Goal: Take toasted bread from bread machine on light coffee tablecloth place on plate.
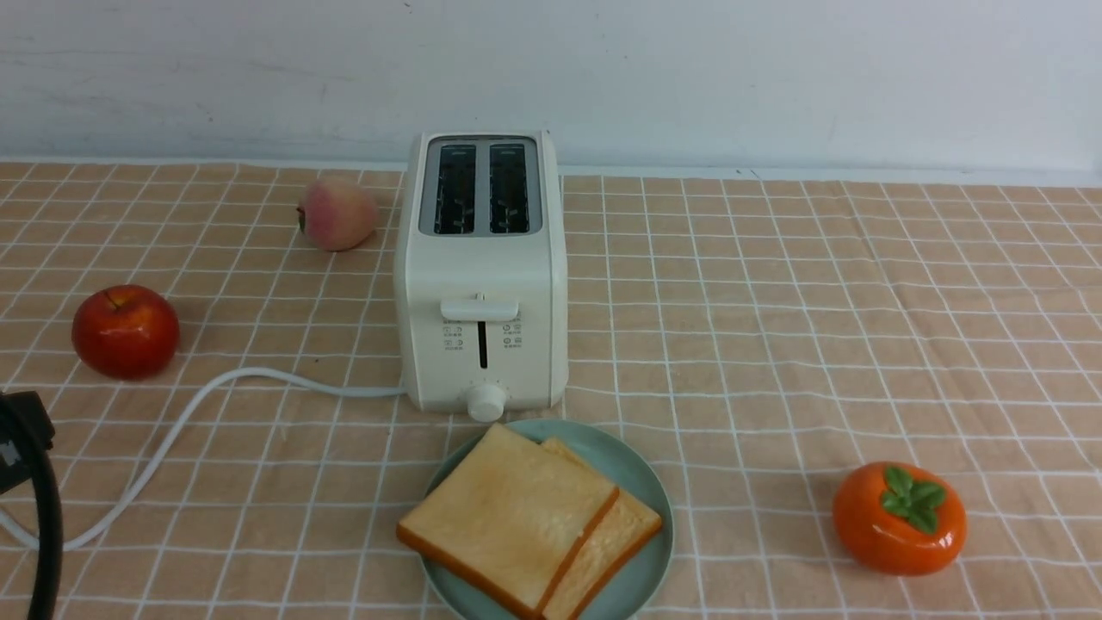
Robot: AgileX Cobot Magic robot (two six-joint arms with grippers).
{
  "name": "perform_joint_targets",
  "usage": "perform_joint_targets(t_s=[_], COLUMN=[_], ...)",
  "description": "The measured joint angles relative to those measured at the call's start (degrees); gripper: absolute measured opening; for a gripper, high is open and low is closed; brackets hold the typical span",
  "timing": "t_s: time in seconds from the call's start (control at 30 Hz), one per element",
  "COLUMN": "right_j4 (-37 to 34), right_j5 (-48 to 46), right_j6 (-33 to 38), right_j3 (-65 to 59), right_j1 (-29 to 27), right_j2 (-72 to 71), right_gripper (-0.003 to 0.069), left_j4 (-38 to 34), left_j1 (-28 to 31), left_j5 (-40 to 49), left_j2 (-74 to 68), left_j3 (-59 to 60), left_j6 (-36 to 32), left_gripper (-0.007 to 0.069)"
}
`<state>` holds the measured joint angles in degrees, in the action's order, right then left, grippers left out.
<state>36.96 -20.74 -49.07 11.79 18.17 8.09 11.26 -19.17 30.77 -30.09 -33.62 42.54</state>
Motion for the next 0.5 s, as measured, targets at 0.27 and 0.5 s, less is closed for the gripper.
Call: perform_joint_targets(t_s=[0.27, 0.5], right_j4=[0.0, 0.0], right_j5=[0.0, 0.0], right_j6=[-0.12, -0.12], right_j3=[0.0, 0.0], right_j1=[0.0, 0.0], right_j2=[0.0, 0.0], right_gripper=[-0.0002, -0.0002], left_j4=[0.0, 1.88], left_j1=[0.0, 0.0], left_j5=[0.0, 0.0], left_j2=[0.0, 0.0], left_j3=[0.0, 0.05], left_j6=[0.0, 0.0], left_gripper=[-0.0014, -0.0014])
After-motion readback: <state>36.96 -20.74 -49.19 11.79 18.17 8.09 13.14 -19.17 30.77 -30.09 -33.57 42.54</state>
